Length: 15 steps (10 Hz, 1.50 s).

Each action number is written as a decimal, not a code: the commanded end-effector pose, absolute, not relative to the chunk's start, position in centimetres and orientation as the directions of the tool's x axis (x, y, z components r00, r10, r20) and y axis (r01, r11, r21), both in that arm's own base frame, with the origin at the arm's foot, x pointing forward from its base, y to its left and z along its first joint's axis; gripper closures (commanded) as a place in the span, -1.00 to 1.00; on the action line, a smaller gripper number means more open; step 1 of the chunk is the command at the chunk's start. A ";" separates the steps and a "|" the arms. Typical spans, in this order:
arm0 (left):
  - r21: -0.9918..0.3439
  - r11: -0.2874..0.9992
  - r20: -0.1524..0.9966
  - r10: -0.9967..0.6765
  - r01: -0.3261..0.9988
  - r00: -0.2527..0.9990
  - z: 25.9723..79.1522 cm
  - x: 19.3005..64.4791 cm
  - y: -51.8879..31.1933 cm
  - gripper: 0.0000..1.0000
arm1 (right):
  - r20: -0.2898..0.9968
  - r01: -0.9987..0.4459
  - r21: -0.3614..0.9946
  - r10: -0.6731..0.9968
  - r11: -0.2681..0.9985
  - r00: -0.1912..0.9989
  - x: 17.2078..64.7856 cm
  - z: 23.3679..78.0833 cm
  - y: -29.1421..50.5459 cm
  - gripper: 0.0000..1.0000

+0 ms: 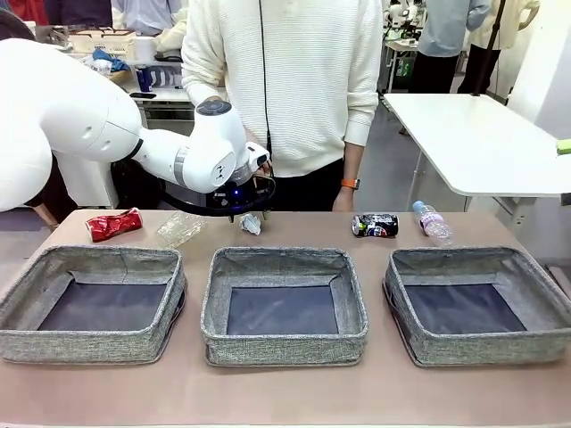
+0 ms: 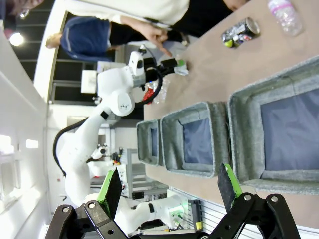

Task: Sort the waste into the appropriate baskets.
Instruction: Pick up the waste item pointed out by the person.

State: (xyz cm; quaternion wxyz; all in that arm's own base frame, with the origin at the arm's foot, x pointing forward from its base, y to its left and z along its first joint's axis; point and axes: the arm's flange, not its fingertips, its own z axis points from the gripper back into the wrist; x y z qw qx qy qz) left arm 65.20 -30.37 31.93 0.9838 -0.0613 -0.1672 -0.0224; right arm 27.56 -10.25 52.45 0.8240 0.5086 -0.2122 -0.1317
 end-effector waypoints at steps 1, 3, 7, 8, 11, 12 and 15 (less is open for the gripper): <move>-0.127 0.990 0.341 -0.021 0.068 0.940 32.1 65.5 -30.3 -1.00 | 0.241 -0.034 0.897 -0.424 0.441 0.873 27.8 52.4 -10.4 -1.00; -0.108 0.991 0.343 -0.032 0.073 0.939 31.8 65.4 -30.3 0.19 | 0.241 -0.034 0.897 -0.424 0.441 0.873 27.8 52.4 -10.4 -1.00; -0.107 0.991 0.353 -0.041 0.084 0.935 32.2 65.0 -30.3 0.73 | 0.241 -0.034 0.897 -0.424 0.441 0.873 27.8 52.4 -10.4 -1.00; -0.118 0.989 0.332 -0.048 0.092 0.942 32.2 64.9 -30.3 0.92 | 0.241 -0.034 0.897 -0.424 0.441 0.873 27.8 52.4 -10.4 -1.00; -0.116 0.989 0.329 -0.045 0.087 0.943 32.4 64.6 -30.1 1.00 | 0.241 -0.034 0.897 -0.424 0.441 0.873 27.8 52.4 -10.4 -1.00; -0.113 0.990 0.321 -0.047 0.088 0.946 32.4 64.5 -30.1 1.00 | 0.241 -0.034 0.897 -0.424 0.441 0.873 27.8 52.4 -10.4 -1.00; -0.125 0.989 0.251 -0.044 0.078 0.967 35.4 62.0 -29.5 1.00 | 0.241 -0.034 0.897 -0.424 0.441 0.873 27.8 52.4 -10.4 -1.00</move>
